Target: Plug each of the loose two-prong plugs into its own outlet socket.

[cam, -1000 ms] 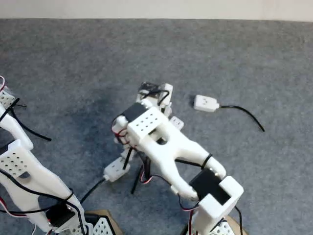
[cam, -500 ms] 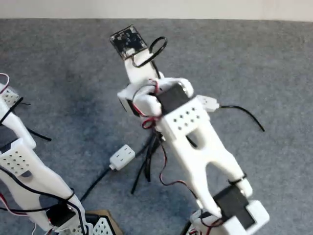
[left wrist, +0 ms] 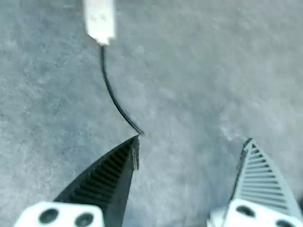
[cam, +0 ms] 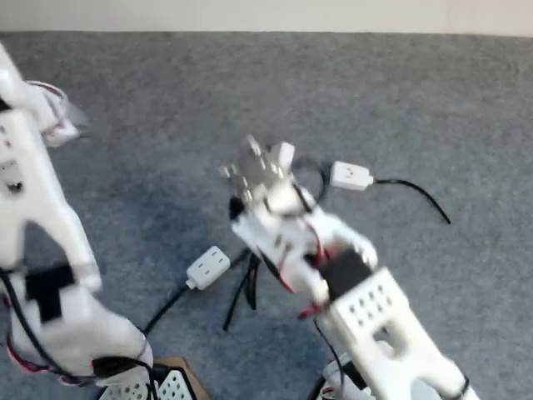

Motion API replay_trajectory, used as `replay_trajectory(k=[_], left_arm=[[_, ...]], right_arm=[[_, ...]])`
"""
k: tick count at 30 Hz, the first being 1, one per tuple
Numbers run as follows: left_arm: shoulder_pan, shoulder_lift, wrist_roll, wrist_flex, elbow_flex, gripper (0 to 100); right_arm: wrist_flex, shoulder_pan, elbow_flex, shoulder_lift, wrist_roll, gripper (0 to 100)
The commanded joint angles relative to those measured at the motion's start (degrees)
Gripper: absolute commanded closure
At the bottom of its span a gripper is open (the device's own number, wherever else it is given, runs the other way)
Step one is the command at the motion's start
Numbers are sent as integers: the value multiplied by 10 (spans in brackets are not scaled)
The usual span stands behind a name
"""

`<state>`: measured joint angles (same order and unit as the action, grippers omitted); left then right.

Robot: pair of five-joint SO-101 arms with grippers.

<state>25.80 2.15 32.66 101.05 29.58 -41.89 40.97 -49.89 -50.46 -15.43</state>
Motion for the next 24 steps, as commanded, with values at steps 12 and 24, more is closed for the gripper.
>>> replay_trajectory(k=[12, 24], left_arm=[[-271, -843, -83, -280, -892, 659], [-365, -1064, -141, -320, -1067, 588]], right_arm=[[35, -34, -127, -87, 55, 994], [-43, 36, -30, -86, 153, 994]])
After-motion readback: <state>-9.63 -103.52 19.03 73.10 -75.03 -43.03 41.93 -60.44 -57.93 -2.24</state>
